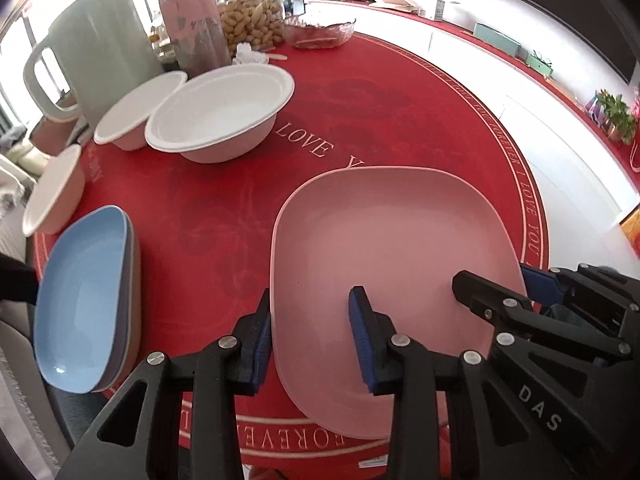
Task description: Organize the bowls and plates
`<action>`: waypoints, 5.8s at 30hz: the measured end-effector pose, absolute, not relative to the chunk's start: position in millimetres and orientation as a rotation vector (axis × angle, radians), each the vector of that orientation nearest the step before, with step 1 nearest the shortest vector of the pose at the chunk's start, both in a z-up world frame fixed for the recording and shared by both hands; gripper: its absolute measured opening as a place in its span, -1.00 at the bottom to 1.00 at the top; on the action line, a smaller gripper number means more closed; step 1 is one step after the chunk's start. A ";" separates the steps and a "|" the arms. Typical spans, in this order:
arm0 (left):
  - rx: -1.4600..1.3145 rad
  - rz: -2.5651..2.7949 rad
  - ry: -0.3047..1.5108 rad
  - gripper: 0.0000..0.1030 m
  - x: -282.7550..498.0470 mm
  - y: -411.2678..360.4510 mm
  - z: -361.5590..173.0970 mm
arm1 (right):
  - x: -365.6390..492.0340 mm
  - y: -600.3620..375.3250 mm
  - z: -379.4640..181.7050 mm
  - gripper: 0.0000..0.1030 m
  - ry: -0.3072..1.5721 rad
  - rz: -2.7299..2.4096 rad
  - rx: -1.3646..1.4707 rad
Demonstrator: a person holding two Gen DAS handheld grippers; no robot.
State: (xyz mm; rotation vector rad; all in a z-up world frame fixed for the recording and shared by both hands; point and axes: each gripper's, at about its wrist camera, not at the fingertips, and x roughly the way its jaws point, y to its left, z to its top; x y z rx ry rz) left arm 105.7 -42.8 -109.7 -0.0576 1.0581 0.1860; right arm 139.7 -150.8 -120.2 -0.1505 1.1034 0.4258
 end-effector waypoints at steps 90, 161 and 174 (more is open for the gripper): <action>-0.345 0.542 0.851 0.53 13.6 174.6 -75.2 | 115.0 44.2 -89.5 0.55 1.074 0.751 -0.252; -0.245 0.116 1.178 0.38 221.2 -33.8 -95.9 | 272.7 -180.3 -105.9 -0.74 1.177 0.404 0.072; -0.194 0.085 1.027 0.53 126.7 27.2 -25.8 | 248.7 -174.9 -30.7 0.93 0.992 0.384 0.103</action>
